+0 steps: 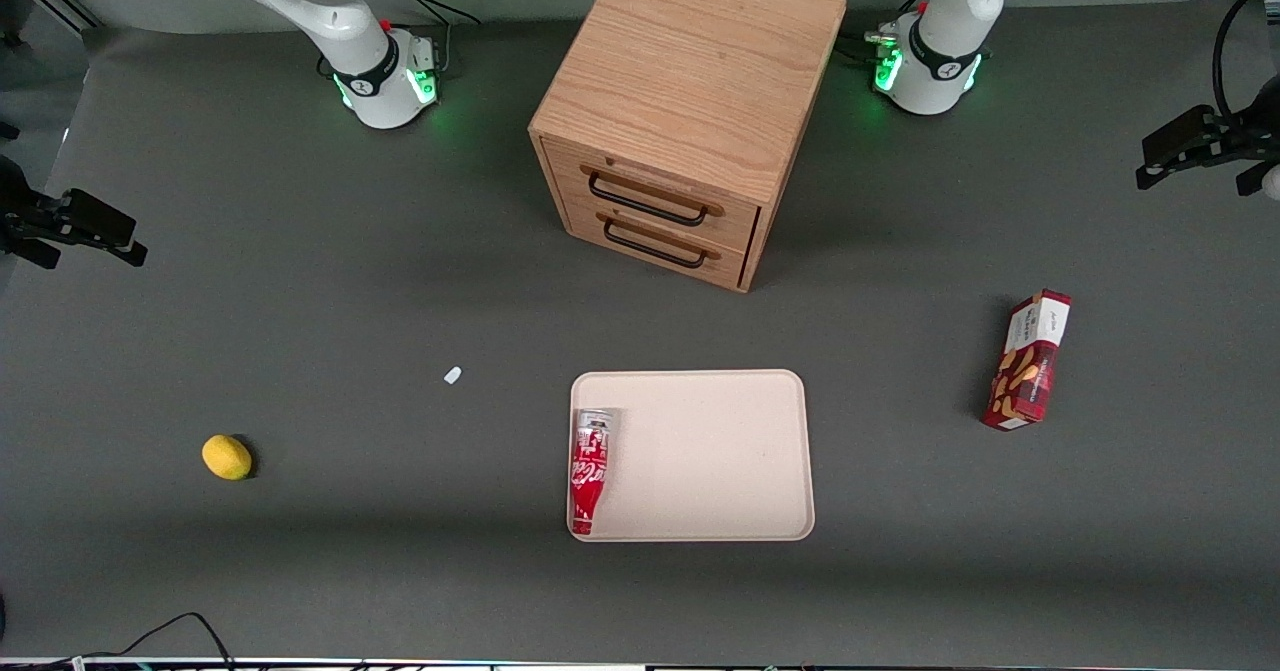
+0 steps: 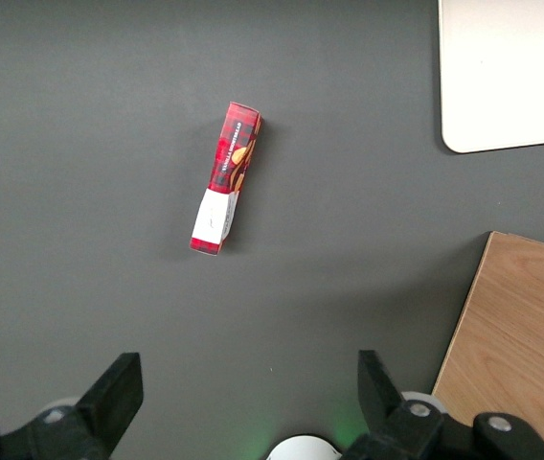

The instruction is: Place red cookie box on tray

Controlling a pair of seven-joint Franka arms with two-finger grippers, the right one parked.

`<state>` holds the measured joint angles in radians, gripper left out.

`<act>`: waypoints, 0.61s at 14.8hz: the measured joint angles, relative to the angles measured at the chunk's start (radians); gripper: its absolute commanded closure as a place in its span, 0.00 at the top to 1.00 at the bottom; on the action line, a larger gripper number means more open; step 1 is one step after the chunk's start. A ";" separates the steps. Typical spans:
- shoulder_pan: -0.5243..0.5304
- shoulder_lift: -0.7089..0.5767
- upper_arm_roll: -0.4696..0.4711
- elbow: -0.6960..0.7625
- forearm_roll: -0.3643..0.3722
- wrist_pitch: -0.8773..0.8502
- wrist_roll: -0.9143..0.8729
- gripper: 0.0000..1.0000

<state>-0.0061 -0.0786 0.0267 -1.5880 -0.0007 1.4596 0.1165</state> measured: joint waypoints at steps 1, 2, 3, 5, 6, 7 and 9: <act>0.000 0.000 0.000 0.000 0.000 0.000 0.000 1.00; 0.000 0.000 0.000 0.000 0.000 0.000 0.000 1.00; 0.000 0.001 0.000 0.000 0.001 0.000 0.000 1.00; 0.000 0.006 0.000 -0.001 0.006 0.001 0.000 1.00; 0.000 0.015 0.000 -0.001 0.011 0.006 0.001 1.00; 0.000 0.030 0.000 -0.002 0.015 0.012 0.005 1.00; 0.000 0.082 0.000 -0.006 0.029 0.044 0.052 1.00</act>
<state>-0.0060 0.0034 0.0268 -1.5941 0.0284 1.5032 0.1689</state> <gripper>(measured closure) 0.000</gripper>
